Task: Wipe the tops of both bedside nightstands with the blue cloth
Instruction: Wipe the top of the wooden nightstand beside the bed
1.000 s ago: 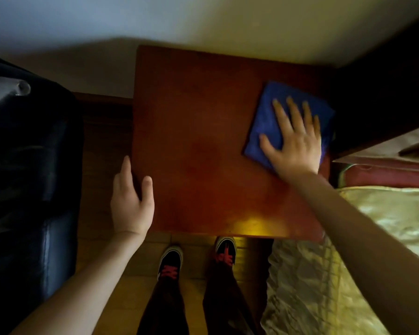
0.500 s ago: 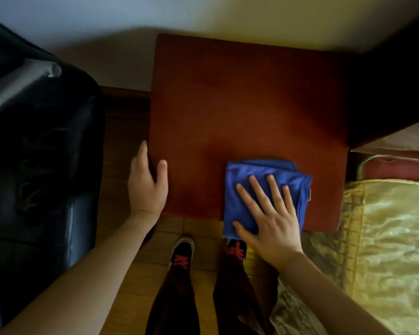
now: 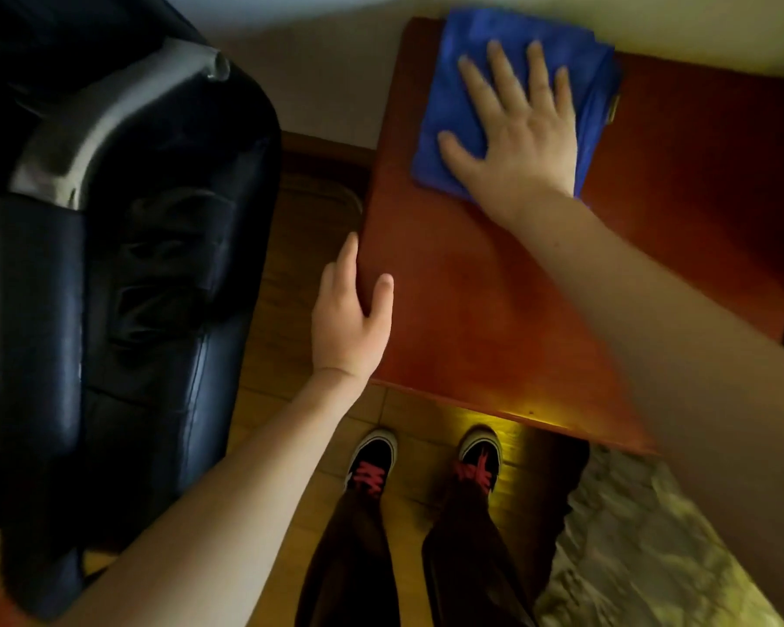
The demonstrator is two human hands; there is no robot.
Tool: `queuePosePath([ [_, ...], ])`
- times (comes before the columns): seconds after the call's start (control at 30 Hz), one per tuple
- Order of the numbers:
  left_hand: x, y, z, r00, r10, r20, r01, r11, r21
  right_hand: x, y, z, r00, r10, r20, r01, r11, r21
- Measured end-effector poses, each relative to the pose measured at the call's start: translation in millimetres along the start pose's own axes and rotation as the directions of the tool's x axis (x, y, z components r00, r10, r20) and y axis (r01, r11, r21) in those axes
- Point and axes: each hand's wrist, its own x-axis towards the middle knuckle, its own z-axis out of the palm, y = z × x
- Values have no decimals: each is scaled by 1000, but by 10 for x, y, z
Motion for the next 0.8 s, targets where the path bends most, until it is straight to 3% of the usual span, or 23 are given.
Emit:
queuePosePath([
  [0.17,28,-24,-18,999,-35,2,35,997,-70,-1448,-78,147,967,-245,75,244,970,19],
  [0.3,50,-50,-10,998,-49,31,52,992,-112,-2167,-85,260,941,-320,108,322,947,-4],
  [0.4,52,-63,-23,997,-68,24,71,983,-170,-1879,-166,241,939,-330,95,333,943,-20],
  [0.57,59,-76,-18,997,-78,4,76,964,-255,-584,-366,167,926,-371,72,375,926,-45],
  [0.7,55,-100,35,997,-81,13,82,958,-275,233,-462,55,965,-257,55,261,963,-68],
  [0.8,45,-94,33,997,-82,14,83,960,-268,268,-464,15,974,-222,42,224,973,-50],
])
